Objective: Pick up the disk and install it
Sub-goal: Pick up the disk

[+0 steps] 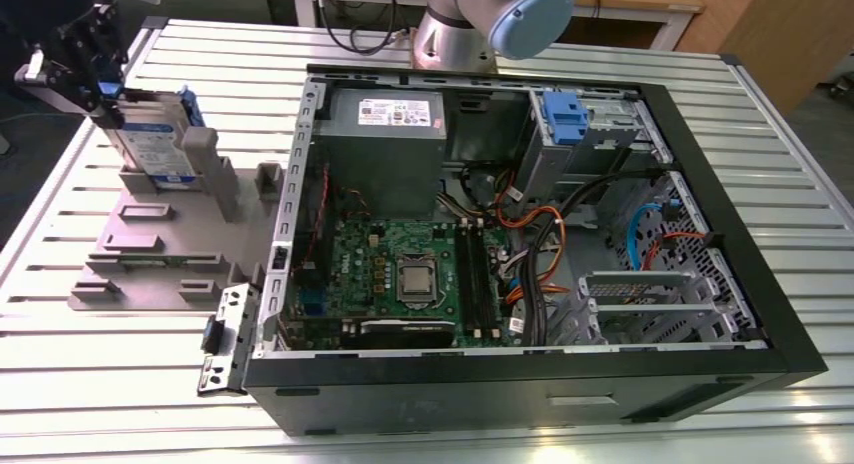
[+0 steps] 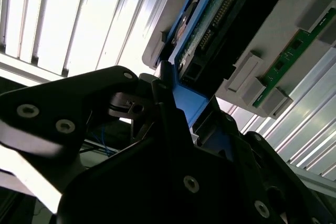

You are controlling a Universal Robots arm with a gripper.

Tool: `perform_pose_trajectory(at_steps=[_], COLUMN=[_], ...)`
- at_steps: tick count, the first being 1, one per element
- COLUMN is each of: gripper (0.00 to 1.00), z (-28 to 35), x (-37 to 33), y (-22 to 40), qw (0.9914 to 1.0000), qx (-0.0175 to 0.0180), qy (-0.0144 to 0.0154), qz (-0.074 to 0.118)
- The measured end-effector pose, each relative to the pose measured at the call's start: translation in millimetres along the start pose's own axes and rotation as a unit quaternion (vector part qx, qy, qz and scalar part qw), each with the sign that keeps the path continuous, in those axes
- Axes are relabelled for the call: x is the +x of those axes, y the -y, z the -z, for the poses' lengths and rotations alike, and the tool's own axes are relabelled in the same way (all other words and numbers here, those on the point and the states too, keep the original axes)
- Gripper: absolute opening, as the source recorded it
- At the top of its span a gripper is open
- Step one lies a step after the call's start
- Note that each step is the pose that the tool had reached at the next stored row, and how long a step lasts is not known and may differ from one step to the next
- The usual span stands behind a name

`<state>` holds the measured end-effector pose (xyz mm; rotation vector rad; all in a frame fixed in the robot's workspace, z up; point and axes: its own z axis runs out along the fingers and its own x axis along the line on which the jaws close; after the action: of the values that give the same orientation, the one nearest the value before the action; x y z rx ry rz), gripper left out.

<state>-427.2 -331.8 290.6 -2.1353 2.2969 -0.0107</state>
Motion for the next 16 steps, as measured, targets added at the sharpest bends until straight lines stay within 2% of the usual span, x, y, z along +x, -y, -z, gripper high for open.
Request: perform_pose_trajectory(at_steps=[3,4,16], gripper=[0.47,0.53,0.53], z=[0.0,0.0,-0.2], x=[0.0,0.0,0.0], y=[0.0,0.0,0.0], qw=[1.00000,1.00000,1.00000], qx=[0.0000,0.0000,0.0000], qy=[0.0000,0.0000,0.0000], qz=[0.000,0.000,0.000])
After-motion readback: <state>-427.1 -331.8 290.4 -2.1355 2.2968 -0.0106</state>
